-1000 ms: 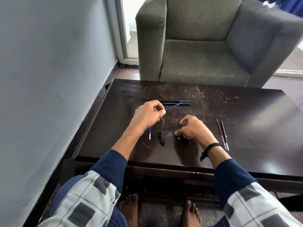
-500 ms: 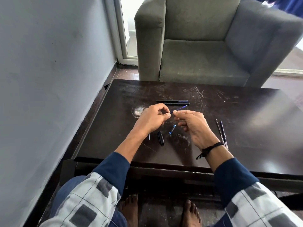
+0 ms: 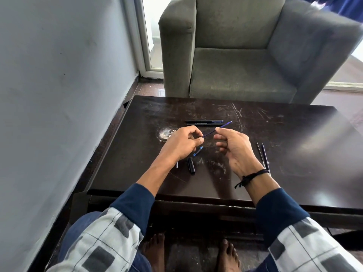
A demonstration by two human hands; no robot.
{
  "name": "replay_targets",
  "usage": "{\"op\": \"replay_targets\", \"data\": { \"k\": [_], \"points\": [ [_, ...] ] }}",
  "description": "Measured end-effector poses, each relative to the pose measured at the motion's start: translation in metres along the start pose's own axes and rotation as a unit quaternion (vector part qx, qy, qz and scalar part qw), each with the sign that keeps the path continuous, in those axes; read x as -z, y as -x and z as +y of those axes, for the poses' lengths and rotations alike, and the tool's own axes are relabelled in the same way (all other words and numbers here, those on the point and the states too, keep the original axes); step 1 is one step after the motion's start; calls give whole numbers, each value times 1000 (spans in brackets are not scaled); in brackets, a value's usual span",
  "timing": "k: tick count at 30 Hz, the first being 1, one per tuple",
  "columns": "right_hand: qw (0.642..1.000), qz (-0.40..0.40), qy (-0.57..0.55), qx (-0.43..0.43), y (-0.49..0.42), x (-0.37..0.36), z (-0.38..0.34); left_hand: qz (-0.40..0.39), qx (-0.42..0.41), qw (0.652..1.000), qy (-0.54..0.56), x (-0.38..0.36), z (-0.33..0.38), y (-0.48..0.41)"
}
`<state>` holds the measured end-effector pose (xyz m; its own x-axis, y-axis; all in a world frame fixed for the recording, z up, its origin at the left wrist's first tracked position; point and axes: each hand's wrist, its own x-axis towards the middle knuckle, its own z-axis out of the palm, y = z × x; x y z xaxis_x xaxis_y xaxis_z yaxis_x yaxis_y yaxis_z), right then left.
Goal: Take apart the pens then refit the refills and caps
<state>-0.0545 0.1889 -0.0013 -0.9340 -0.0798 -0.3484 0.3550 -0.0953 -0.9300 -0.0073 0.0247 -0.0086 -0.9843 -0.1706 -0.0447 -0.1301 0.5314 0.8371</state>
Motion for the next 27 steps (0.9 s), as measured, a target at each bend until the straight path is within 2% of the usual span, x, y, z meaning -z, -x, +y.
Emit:
{"op": "replay_targets", "data": {
  "k": [5, 9, 11, 13, 15, 19, 24, 27],
  "points": [
    [1000, -17, -6, -9, 2, -5, 3, -9, -1, 1000, -5, -4, 0, 1],
    [998, 29, -56, 27, -1, 6, -11, -13, -3, 1000, -8, 0, 3, 2],
    [995, 68, -18, 68, -6, 23, -23, -14, -4, 1000, -7, 2, 5, 4],
    [986, 102, 78, 109, -14, 48, -34, -11, -5, 1000, -10, 5, 7, 5],
    [962, 149, 187, 129, -22, 72, -41, -6, -4, 1000, -11, 7, 7, 5],
    [886, 246, 379, 103, -24, 106, -43, 2, -2, 1000, -8, 9, 6, 4],
    [815, 240, 526, -45, -26, 120, -40, 2, -6, 1000, -9, 8, 10, 6],
    [785, 214, 573, -97, -24, 115, -39, 4, -3, 1000, -7, 11, 9, 7]
  ]
}}
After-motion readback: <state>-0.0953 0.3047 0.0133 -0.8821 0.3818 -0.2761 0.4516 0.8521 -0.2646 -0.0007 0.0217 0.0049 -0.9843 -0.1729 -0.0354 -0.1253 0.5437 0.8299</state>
